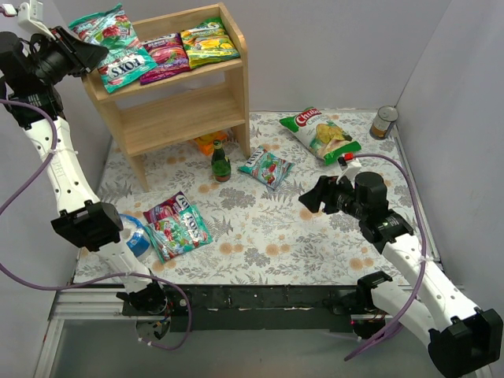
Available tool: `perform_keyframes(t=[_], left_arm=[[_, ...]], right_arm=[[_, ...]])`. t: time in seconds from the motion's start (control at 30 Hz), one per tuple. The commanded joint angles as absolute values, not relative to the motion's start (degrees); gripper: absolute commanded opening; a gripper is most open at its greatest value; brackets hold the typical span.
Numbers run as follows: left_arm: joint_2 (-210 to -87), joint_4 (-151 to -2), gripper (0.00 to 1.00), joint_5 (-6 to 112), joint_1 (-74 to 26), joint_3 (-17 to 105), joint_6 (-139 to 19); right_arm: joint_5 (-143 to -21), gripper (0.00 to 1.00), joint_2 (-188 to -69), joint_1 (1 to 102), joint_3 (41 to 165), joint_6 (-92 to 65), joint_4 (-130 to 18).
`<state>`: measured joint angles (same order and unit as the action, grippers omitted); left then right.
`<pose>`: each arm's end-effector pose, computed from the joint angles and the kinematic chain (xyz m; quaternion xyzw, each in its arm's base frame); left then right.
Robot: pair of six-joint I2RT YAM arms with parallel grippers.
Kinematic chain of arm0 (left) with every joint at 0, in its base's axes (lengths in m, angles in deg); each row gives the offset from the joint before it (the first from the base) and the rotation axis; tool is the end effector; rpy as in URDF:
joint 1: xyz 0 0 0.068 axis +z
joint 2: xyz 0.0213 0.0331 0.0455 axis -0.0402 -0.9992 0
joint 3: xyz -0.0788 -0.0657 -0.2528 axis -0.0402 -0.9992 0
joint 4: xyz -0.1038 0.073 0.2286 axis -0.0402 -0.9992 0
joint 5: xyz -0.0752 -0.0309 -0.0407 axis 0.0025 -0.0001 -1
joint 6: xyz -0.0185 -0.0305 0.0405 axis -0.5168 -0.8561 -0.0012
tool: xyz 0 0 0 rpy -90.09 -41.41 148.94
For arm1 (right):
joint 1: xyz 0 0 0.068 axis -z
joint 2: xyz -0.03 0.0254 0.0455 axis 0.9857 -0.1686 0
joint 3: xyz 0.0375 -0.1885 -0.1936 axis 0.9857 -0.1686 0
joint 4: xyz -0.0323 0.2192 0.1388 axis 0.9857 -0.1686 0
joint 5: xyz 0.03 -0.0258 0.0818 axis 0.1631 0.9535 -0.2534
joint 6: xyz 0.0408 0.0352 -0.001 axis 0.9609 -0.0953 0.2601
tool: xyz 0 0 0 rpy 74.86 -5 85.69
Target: Place and organize the candy bags onto the shelf
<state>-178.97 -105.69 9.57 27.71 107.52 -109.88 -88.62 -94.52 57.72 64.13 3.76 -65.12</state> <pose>0.3464 0.1336 0.5465 -0.1964 0.6672 -0.4868 0.5284 0.1765 0.0828 0.2834 -0.0596 0.8147 0.3184 0.4810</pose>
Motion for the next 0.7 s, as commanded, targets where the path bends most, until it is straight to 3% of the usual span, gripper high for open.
perform_keyframes(t=[0.0,0.07,0.1,0.17,0.2,0.67], left_arm=[[-179.95,-104.84,0.18,10.64,28.58,110.7,-108.23],[-179.78,-104.05,0.21,11.69,28.58,110.53,-108.32],[-179.52,-103.17,0.35,12.22,28.58,110.44,-108.5],[-178.73,-102.64,0.46,13.98,28.67,110.18,-108.67],[-178.46,-101.68,0.6,16.16,28.58,110.01,-108.93],[-171.17,-94.99,0.84,26.9,28.58,101.48,-110.78]], right_arm=[[-90.22,0.73,-96.29,57.61,64.11,4.82,-61.16],[-90.31,0.73,-96.73,57.61,64.29,5.09,-60.98],[-90.48,0.73,-97.08,57.61,64.12,5.09,-60.81],[-90.84,0.73,-97.26,57.61,63.85,5.44,-60.1],[-91.01,0.73,-97.35,57.7,63.5,5.61,-59.84],[-91.28,0.73,-97.26,57.61,61.74,6.49,-57.9]])
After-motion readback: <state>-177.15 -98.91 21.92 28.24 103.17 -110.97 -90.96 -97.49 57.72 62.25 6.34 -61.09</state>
